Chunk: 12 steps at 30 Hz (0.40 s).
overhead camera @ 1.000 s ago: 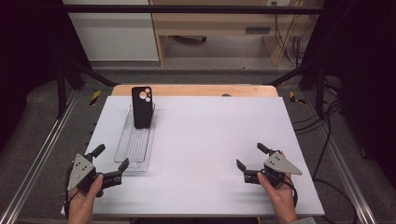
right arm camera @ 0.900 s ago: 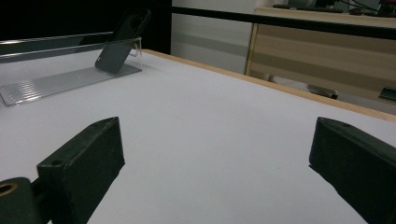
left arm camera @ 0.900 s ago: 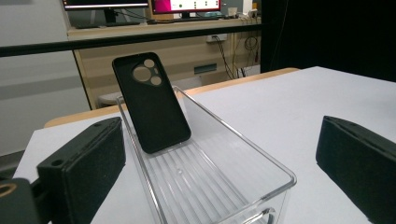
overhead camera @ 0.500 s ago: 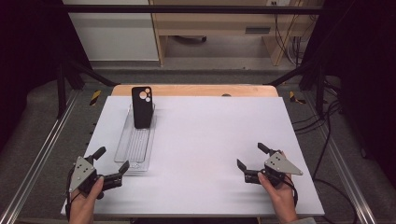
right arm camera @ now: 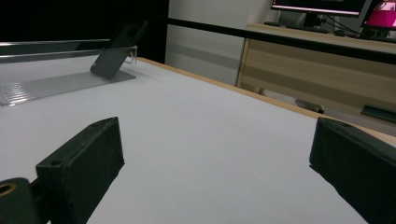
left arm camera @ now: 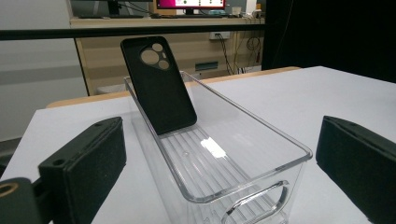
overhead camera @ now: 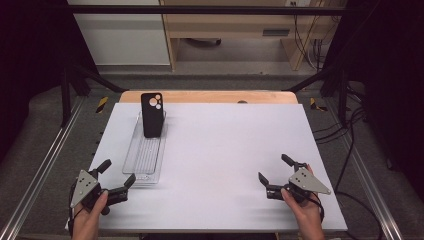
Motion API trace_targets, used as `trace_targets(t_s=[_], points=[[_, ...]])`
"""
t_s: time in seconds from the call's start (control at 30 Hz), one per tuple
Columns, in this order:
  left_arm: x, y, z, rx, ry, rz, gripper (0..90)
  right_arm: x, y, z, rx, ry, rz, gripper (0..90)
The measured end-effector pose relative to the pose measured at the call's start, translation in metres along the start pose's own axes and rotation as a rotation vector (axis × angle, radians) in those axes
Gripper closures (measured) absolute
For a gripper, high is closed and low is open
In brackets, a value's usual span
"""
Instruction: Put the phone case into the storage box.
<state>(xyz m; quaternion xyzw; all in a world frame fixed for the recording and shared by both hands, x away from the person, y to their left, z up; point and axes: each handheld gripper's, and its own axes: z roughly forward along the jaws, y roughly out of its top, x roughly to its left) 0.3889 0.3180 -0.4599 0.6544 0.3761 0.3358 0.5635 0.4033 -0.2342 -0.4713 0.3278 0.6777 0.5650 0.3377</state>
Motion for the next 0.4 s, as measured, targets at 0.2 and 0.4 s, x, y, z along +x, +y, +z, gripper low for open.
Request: trace_targets(t_s=[0.2,0.4], points=[[-0.0009,-0.0020,-0.0007,-0.007,-0.002,0.009,1.3,-0.0010,-0.0033,-0.0054,0.009,-0.002,-0.008,2.8],[-0.0045,-0.0038,0.0021,0.007,-0.017,0.030,1.3,-0.0076,-0.0080,-0.0016,0.041,-0.030,0.015,3.0]])
